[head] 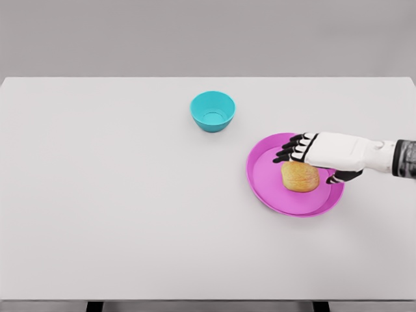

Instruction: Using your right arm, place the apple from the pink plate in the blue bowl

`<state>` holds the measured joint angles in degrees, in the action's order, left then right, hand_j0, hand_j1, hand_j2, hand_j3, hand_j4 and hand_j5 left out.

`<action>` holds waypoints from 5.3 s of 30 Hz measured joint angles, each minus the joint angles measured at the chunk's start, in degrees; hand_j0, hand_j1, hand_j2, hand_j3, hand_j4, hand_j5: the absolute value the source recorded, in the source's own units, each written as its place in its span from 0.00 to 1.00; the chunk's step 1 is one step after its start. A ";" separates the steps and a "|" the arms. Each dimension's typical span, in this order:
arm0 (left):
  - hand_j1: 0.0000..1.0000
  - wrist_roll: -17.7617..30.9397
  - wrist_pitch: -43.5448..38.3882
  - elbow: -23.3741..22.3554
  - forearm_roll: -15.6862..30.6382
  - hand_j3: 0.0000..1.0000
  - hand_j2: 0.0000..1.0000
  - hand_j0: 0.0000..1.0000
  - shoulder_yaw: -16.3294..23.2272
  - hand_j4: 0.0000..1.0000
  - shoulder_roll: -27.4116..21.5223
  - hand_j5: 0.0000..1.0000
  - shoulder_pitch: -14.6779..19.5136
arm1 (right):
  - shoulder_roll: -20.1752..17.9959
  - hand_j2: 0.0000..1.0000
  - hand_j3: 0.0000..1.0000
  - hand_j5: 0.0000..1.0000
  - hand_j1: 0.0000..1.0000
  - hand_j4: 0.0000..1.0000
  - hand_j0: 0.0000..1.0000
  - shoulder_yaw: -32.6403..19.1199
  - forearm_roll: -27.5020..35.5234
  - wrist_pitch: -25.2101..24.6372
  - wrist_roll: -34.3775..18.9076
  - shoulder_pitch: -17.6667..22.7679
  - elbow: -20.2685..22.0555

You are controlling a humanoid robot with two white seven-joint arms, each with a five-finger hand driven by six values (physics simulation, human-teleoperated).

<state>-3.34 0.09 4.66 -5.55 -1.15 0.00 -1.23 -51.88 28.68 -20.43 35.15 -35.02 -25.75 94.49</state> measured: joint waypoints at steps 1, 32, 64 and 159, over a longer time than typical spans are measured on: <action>1.00 0.00 0.00 0.00 0.00 1.00 1.00 1.00 0.00 1.00 0.00 1.00 0.00 | 0.07 1.00 1.00 1.00 1.00 1.00 1.00 0.17 -0.04 -0.01 0.00 -0.52 -0.14; 1.00 0.00 0.00 0.00 0.02 1.00 1.00 1.00 0.00 1.00 0.00 1.00 0.00 | 3.68 1.00 1.00 1.00 1.00 1.00 1.00 6.90 -0.29 0.00 0.00 -3.60 -6.73; 1.00 0.00 0.00 0.00 0.01 1.00 1.00 1.00 0.01 1.00 0.00 1.00 0.00 | 5.47 0.53 0.53 0.53 0.53 0.53 0.53 7.08 -0.27 -0.02 0.00 -10.28 -10.88; 1.00 0.00 0.00 0.00 0.00 1.00 1.00 1.00 0.00 1.00 0.00 1.00 0.00 | 39.07 0.43 0.43 0.43 0.43 0.43 0.43 4.93 -11.16 0.03 -0.04 -31.55 -45.49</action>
<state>-3.35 0.09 4.66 -5.54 -1.15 0.00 -1.23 -12.81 33.61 -31.59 35.18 -35.06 -57.30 49.00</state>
